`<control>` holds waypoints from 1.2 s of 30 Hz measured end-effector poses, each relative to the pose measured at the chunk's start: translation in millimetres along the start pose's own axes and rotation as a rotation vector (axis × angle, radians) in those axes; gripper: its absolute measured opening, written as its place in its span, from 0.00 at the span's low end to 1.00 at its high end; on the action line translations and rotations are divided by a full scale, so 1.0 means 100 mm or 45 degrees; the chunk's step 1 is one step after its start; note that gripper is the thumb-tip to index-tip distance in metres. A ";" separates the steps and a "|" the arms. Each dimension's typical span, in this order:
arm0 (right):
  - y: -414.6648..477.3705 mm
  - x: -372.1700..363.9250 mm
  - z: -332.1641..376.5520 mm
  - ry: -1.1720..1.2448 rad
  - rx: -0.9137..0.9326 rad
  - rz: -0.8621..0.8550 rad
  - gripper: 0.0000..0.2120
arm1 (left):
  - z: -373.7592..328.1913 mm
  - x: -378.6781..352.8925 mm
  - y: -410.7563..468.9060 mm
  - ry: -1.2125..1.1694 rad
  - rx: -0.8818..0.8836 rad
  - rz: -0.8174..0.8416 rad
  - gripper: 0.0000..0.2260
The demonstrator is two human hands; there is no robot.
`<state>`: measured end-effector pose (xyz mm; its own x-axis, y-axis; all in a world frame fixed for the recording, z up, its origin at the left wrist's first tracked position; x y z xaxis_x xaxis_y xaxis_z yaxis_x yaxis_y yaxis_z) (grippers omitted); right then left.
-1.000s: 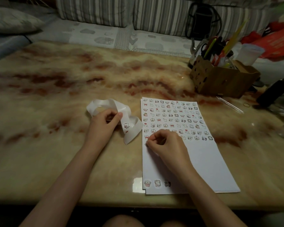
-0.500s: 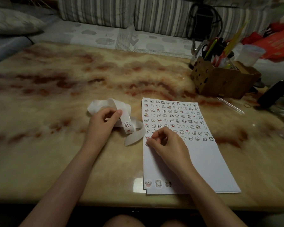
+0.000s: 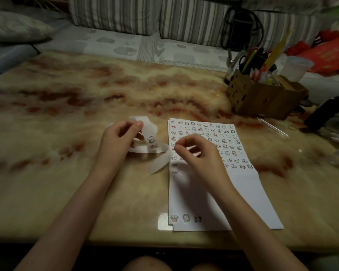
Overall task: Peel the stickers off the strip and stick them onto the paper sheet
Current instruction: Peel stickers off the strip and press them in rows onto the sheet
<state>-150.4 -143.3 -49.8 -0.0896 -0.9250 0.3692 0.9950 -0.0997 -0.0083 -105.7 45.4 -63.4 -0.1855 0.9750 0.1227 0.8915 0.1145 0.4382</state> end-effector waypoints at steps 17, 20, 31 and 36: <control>0.11 -0.22 0.09 0.240 0.061 0.049 0.08 | -0.09 -0.14 -0.18 -0.149 0.033 0.126 0.07; 0.11 -0.21 0.07 0.205 0.074 0.044 0.08 | -0.08 -0.16 -0.23 -0.139 0.002 0.178 0.06; 0.09 -0.22 0.05 -0.008 0.198 0.001 0.04 | -0.06 -0.16 -0.28 -0.176 -0.038 0.182 0.05; 0.09 -0.21 0.03 -0.004 0.209 0.016 0.04 | -0.05 -0.15 -0.31 -0.179 -0.051 0.182 0.06</control>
<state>-139.9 -123.2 -54.5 -0.0773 -0.9245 0.3733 0.9900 -0.0267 0.1388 -132.6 26.1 -74.0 0.0037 0.9981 0.0618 0.8868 -0.0318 0.4610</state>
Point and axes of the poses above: each hand's wrist, its own y-axis towards the middle knuckle, its own x-axis out of the back of the hand, z = x × y, the point moved 1 cm from there along y, towards the middle knuckle, and after that the axes turned 13 degrees about -x, right-handed, at the moved point
